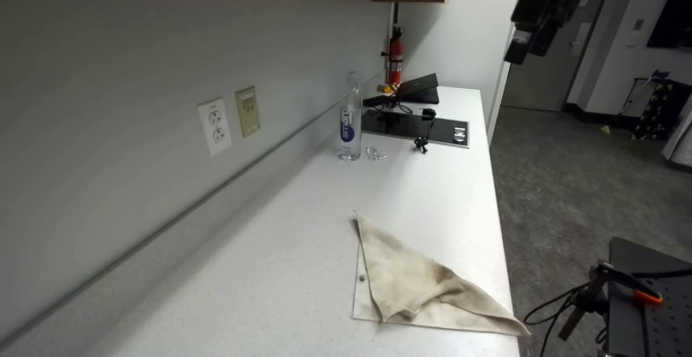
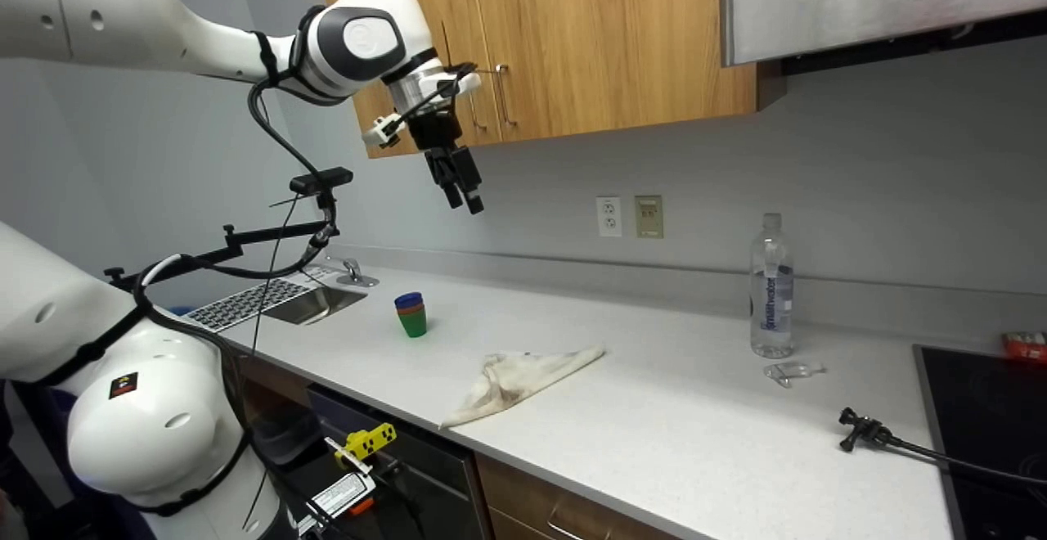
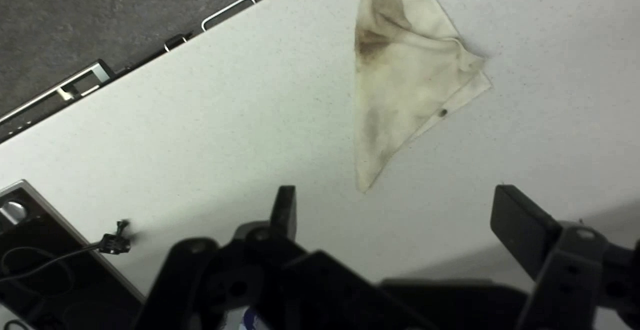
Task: Unfold the cloth on the countertop
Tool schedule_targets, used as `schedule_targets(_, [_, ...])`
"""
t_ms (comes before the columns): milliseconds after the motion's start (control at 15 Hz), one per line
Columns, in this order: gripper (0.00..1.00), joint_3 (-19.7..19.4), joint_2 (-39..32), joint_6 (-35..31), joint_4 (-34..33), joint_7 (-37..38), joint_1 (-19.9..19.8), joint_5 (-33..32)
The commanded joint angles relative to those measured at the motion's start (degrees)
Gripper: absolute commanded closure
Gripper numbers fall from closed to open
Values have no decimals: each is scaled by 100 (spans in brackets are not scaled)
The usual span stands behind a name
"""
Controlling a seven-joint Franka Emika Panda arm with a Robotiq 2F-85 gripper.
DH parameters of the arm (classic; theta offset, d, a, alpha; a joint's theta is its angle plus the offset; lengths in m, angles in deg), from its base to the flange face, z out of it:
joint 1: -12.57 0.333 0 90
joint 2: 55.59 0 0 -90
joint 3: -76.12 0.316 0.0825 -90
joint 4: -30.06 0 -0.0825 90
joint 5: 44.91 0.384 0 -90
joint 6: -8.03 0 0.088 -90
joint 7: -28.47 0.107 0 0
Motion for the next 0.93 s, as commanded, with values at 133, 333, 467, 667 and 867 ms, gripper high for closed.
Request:
schedule_targets(133, [0, -27, -462, 12, -364, 96, 112, -38])
schedule_targets(333, [0, -32, -508, 12, -397, 96, 113, -38])
schedule_targets(467, [0, -12, -540, -53, -356, 105, 116, -61])
schedule_targets(667, [0, 98, -579, -317, 114, 330, 124, -135])
schedule_targets(867, [0, 183, -706, -653, 564, 505, 199, -99])
